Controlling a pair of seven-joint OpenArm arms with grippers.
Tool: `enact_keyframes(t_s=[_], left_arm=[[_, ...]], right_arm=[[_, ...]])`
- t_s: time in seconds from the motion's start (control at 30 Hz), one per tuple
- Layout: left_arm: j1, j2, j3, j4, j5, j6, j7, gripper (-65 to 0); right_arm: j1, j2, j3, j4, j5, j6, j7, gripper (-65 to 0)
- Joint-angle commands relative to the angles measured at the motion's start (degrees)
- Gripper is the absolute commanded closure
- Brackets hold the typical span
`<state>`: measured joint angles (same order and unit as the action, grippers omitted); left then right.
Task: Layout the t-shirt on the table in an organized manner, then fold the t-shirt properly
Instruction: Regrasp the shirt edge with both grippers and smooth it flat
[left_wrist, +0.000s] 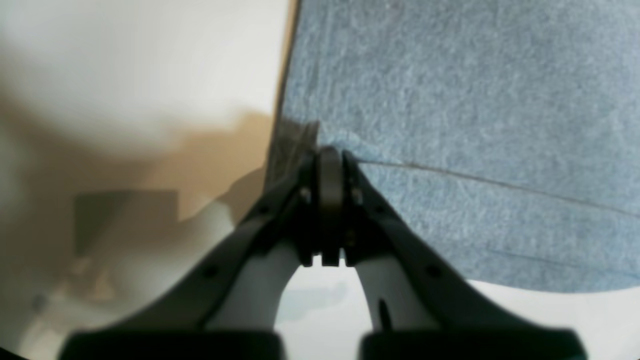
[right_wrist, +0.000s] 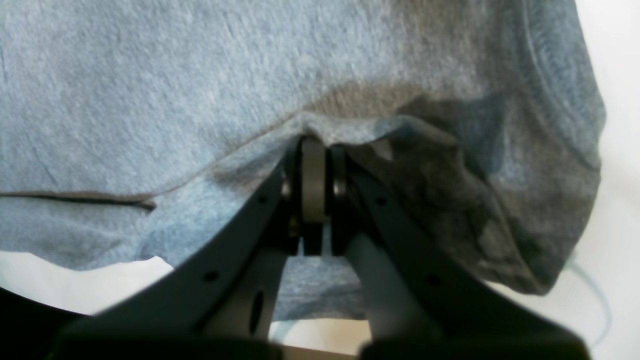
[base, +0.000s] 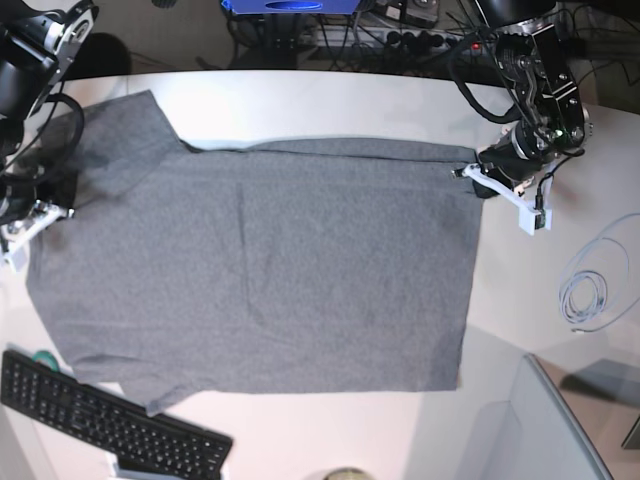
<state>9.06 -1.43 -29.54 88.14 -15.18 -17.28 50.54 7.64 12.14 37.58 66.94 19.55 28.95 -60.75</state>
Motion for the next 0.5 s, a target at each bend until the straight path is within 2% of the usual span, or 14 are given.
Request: enact_keyframes(t_s=[0.0,0.17,0.23,0.47], left_arm=[[-0.93,-0.55,-0.04,0.26,-0.6,0.0,-0.74,0.0],[-1.19,-0.55,-0.48,-1.15,-0.6,0.0,-4.43,0.0],[-1.19,-0.55,-0.48,-1.15,-0.6,0.0,-5.4,0.0],[-1.63,-0.55,-0.31,-1.15,-0.6,0.0,-5.4,0.0]], right_arm=[[1.02,1.09,0.0,0.62,0.89,-0.51,1.63,-0.3],[1.02,1.44,0.44,-2.1,0.89,-0.77,2.42,-0.3],[1.11,1.44,0.44,-2.63,0.89,-0.77,4.44,-0.3],[1.11,1.35,0.53,-4.48,0.89,-0.77,7.08,-0.5]])
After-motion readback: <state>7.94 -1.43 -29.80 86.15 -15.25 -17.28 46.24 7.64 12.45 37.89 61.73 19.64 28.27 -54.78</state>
